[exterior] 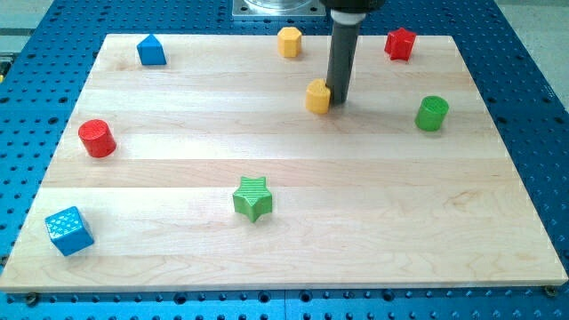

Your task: Move the heart slightly downwards

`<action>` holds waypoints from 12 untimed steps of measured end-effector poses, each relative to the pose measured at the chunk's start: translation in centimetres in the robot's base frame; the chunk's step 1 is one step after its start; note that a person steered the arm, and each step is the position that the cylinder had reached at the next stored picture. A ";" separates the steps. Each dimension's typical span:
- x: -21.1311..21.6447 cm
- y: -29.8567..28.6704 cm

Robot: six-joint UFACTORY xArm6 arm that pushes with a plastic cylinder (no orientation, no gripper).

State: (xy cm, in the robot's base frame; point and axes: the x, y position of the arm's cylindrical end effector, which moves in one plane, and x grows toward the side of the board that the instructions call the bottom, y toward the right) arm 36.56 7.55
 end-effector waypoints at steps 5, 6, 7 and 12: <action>5.2 -1.5; 5.2 -1.3; 5.2 -1.0; 5.2 1.4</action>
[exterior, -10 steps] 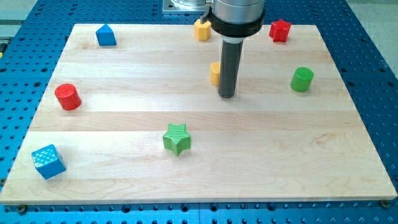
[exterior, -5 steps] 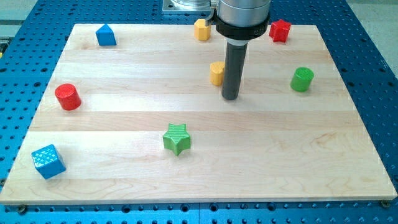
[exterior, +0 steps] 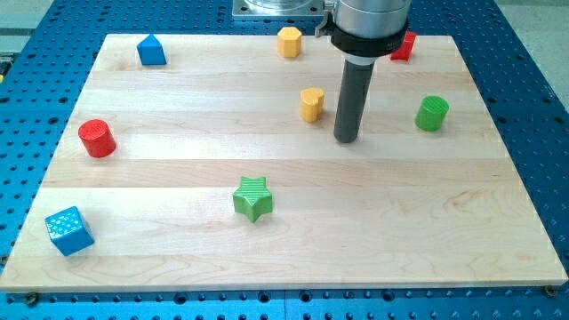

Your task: Move the heart slightly downwards

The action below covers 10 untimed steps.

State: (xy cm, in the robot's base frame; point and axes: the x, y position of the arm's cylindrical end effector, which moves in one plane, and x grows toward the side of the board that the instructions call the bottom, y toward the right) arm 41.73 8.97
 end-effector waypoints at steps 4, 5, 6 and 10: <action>0.0 1.3; 0.0 1.5; 0.0 1.7; 0.5 -1.7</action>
State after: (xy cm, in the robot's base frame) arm 42.23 7.28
